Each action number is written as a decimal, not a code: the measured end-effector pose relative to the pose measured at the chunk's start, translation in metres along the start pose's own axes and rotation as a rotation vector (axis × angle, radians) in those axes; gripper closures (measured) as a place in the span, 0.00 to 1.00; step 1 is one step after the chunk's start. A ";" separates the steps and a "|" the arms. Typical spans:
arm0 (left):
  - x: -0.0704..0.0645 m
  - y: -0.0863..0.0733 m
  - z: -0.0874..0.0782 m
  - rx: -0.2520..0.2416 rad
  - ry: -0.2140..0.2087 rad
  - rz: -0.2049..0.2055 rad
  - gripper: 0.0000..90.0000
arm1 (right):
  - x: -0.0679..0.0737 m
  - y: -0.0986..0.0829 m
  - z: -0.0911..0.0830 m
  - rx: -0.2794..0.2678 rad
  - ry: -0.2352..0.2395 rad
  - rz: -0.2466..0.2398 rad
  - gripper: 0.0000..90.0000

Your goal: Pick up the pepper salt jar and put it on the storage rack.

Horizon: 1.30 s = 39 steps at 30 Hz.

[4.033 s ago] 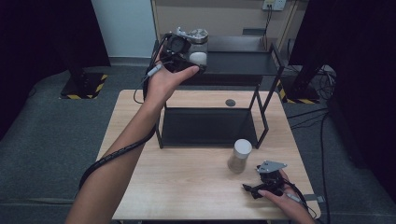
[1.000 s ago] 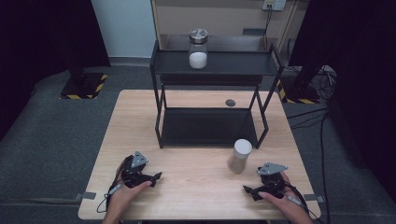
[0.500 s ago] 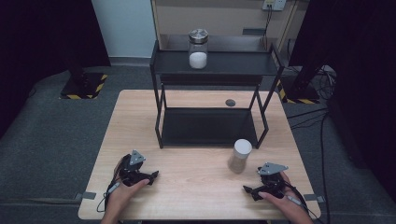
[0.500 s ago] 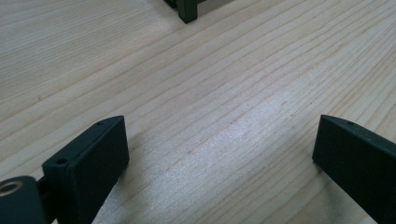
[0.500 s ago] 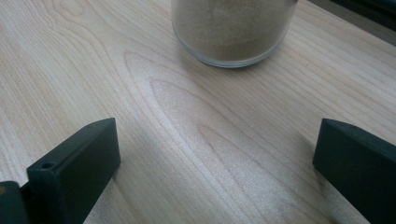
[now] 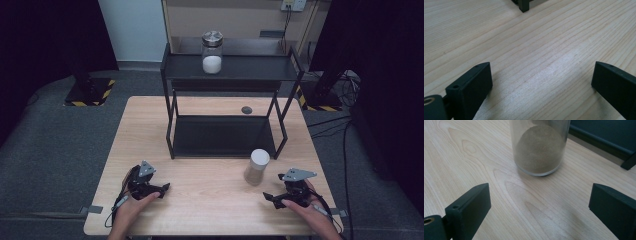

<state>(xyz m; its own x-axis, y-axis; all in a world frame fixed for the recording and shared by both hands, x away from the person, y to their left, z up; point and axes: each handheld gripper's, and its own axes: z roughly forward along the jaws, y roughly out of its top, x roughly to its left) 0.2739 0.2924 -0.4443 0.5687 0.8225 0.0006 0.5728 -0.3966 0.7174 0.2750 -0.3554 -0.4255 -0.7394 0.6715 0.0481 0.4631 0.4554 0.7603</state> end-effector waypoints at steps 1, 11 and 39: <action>0.000 0.000 0.000 0.000 0.000 0.000 0.02 | 0.000 0.001 -0.001 0.002 0.000 -0.005 0.05; -0.001 0.000 0.000 0.002 0.006 -0.005 0.02 | -0.004 0.012 -0.002 -0.008 0.005 -0.011 0.07; -0.001 0.001 0.000 0.004 0.008 -0.008 0.01 | 0.002 0.053 0.015 -0.061 0.000 -0.044 0.12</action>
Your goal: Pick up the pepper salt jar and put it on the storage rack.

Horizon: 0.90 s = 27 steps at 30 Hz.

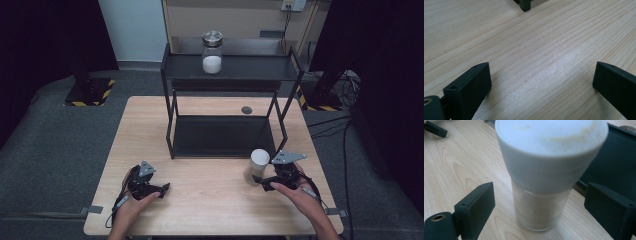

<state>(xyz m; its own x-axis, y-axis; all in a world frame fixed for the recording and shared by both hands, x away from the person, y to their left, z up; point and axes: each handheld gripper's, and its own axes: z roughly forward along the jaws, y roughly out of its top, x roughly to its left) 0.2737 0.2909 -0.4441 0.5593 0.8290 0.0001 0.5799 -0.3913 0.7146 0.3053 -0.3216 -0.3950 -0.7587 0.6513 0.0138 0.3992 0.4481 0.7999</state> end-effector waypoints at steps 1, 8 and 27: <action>0.000 0.000 0.000 0.000 0.000 0.000 0.01 | 0.000 0.001 0.001 -0.002 -0.002 -0.004 0.13; 0.000 0.000 0.000 0.000 0.000 0.000 0.01 | 0.000 0.002 0.003 -0.048 -0.009 0.014 0.24; -0.002 0.000 0.000 0.001 0.007 -0.004 0.01 | 0.010 0.002 0.008 -0.104 -0.045 0.039 0.38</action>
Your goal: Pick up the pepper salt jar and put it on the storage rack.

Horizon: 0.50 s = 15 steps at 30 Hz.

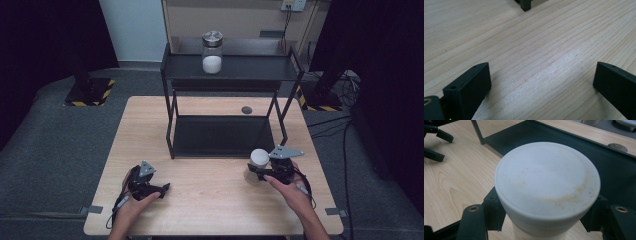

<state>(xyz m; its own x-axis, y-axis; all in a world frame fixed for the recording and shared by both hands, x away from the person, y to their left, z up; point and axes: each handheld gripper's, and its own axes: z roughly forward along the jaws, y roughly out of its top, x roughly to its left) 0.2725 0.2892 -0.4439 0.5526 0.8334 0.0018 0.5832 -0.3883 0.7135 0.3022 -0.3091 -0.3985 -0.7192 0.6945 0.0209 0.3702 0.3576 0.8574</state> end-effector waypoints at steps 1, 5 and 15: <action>0.000 0.000 0.000 0.000 0.000 0.000 0.01 | -0.001 0.001 0.000 0.001 0.000 -0.006 0.38; 0.000 0.000 0.000 0.001 0.001 0.001 0.01 | -0.010 0.004 -0.002 0.008 0.033 -0.006 0.38; -0.001 0.000 0.000 0.001 0.003 0.000 0.01 | -0.020 0.011 -0.002 0.014 0.078 -0.022 0.38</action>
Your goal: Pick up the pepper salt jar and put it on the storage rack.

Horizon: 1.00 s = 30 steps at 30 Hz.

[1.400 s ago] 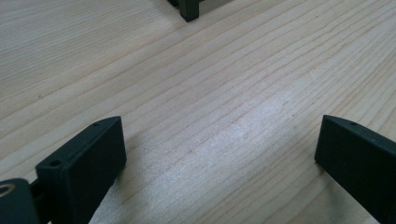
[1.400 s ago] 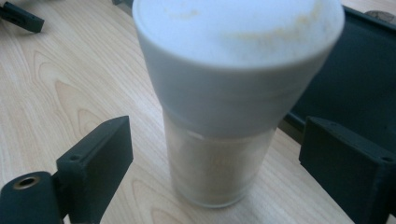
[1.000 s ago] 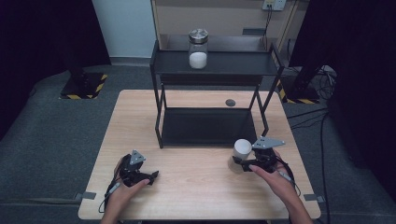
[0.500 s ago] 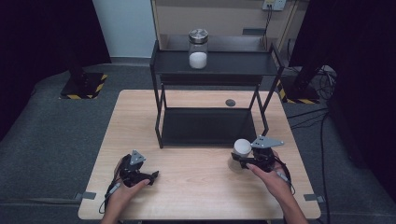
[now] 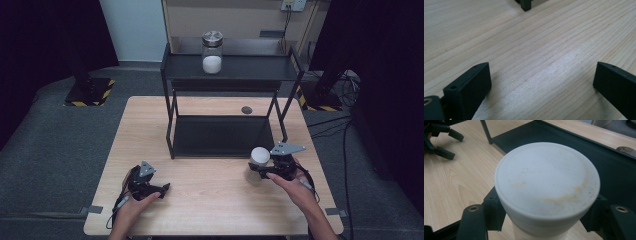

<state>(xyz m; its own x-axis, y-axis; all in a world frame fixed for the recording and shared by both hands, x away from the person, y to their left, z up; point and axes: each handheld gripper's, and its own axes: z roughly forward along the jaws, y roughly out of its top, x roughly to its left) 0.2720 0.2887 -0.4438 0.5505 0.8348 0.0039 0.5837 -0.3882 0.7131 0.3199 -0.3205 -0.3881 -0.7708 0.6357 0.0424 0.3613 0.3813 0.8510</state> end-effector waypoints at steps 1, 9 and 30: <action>0.000 0.000 0.000 -0.001 -0.001 -0.001 0.01 | 0.000 0.001 0.000 0.000 0.002 -0.004 0.38; 0.000 0.000 0.000 0.000 0.000 0.000 0.01 | -0.008 0.013 -0.002 0.003 0.030 -0.030 0.38; 0.000 0.000 0.000 -0.001 -0.001 -0.002 0.01 | -0.025 0.034 -0.006 0.011 0.061 -0.059 0.38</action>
<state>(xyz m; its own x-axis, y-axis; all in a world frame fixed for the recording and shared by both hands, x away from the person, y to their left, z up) 0.2720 0.2888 -0.4440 0.5499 0.8352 0.0021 0.5840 -0.3863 0.7139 0.3485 -0.3273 -0.3573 -0.8216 0.5695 0.0245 0.3194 0.4244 0.8473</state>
